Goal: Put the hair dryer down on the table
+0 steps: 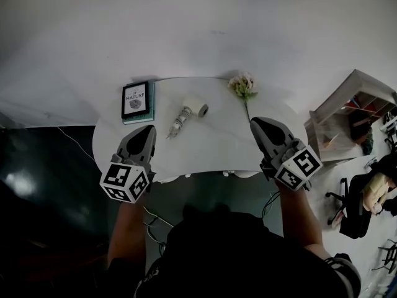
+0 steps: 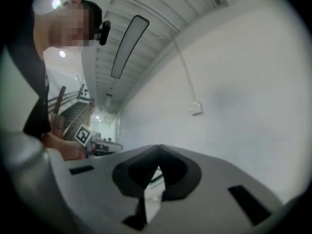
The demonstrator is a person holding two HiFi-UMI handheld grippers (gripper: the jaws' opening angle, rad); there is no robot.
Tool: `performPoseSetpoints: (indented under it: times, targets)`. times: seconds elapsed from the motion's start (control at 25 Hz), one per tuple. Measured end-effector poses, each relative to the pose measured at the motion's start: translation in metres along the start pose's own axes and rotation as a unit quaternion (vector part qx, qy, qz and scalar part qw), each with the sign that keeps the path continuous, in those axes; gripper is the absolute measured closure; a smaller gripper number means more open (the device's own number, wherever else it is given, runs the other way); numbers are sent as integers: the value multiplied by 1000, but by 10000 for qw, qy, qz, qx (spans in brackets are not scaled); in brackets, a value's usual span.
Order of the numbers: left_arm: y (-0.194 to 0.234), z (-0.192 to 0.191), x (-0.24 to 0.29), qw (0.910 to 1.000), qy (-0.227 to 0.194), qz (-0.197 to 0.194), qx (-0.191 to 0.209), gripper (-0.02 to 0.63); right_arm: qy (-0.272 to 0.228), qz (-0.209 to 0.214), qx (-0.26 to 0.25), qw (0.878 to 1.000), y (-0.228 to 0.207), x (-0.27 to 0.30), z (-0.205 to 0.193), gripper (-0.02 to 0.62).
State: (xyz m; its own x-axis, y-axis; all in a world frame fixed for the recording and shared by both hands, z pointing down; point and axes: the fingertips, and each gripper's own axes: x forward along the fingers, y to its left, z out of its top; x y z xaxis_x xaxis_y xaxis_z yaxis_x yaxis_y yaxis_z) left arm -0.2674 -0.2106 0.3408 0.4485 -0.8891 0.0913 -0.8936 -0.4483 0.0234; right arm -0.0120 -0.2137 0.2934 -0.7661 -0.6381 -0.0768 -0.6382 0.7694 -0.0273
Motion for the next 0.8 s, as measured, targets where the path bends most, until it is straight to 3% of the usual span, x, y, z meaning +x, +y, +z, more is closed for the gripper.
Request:
performPoseSetpoints:
  times: [0.2,0.4,0.56,0.68,0.8]
  targets:
    - [7,19,5,9994,-291,64,154,597,-172,40,183,9997,2,6,9,591]
    - [10,42,8,9973,-566,-15,466,597,-117,-179,93,9997,-5,4,13,591]
    - [16,50,-2,9916,-681,461,998,597,-90,-290,82,9995,-4,2,12,592]
    - [18,48,-9,9903,-931,605,839,598,-33,-233,-1,9997,0,3,9,592]
    - [7,45,-10,9932,-1052,227,454,597,8,-155,-30,9999,3,4,8,592]
